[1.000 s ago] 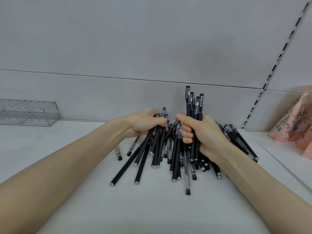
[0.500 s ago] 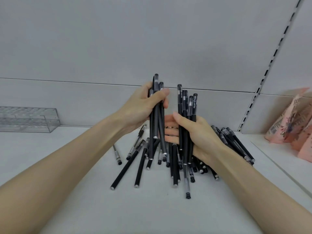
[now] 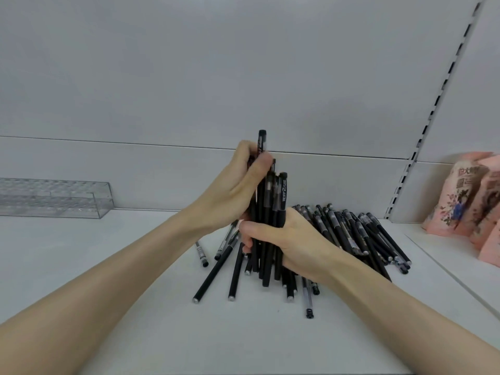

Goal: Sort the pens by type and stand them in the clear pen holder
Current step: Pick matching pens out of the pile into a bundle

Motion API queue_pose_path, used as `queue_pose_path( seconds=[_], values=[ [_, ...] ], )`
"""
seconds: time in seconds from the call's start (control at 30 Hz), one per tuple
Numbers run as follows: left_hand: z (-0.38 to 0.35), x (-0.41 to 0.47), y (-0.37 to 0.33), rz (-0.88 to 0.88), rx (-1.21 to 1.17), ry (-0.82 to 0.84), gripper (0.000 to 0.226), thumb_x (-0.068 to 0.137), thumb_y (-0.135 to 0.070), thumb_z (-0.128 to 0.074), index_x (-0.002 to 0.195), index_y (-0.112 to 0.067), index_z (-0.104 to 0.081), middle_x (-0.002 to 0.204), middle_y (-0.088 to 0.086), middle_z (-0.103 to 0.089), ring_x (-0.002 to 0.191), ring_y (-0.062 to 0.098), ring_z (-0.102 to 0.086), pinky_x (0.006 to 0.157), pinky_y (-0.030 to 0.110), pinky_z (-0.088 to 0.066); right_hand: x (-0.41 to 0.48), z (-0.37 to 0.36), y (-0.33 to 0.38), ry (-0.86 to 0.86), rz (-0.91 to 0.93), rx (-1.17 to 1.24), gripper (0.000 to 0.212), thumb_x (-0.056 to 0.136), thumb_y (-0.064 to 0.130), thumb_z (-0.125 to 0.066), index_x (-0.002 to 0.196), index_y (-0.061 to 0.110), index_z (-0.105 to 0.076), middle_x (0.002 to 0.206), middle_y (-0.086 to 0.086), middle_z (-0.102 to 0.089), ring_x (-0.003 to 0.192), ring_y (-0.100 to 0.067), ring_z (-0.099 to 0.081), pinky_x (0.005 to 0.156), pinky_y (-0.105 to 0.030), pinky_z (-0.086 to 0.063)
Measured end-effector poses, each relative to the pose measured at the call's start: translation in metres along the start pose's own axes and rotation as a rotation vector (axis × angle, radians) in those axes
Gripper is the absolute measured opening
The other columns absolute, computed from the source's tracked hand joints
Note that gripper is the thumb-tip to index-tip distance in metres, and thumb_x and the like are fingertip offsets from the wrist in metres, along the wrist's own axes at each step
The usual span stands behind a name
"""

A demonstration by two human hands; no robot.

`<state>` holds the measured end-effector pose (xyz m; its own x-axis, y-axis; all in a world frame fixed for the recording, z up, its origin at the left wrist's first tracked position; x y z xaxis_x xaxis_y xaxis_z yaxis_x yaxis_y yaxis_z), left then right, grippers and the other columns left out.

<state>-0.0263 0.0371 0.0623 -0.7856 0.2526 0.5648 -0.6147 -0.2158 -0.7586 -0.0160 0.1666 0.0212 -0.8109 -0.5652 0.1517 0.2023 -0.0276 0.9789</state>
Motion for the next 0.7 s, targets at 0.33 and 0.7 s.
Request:
queue_pose_path(
  seconds=[0.33,0.7],
  values=[
    [-0.002,-0.005,-0.017,-0.07,-0.082,0.104,0.032,0.077,-0.014,-0.073,0.107,-0.021,-0.064,0.104,0.0,-0.069,0.094,0.018,-0.069,0.079,0.028,-0.055,-0.004,0.0,-0.003,-0.048,0.074,-0.135,0.01,0.083,0.005,-0.069,0.08,0.007,-0.059,0.067,-0.004,-0.062,0.069,-0.014,-0.061,0.068,-0.019,-0.048],
    [-0.009,-0.005,-0.016,-0.015,-0.079,0.128,0.008,0.077,-0.004,-0.073,0.077,-0.006,-0.065,0.069,0.005,-0.067,0.067,0.013,-0.064,0.067,0.022,-0.051,-0.005,-0.002,-0.003,0.013,-0.002,-0.089,0.009,0.081,-0.001,-0.069,0.085,0.0,-0.061,0.074,-0.014,-0.067,0.072,-0.022,-0.067,0.074,-0.027,-0.054]
  ],
)
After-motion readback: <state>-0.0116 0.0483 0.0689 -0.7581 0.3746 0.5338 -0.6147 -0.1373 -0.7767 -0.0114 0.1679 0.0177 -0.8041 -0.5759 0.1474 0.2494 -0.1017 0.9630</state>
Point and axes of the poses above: each hand's wrist, its own x-axis towards the middle knuckle, its own z-axis out of the back of the hand, y = z × x, the point moved 1 cm from there along x, towards the middle knuckle
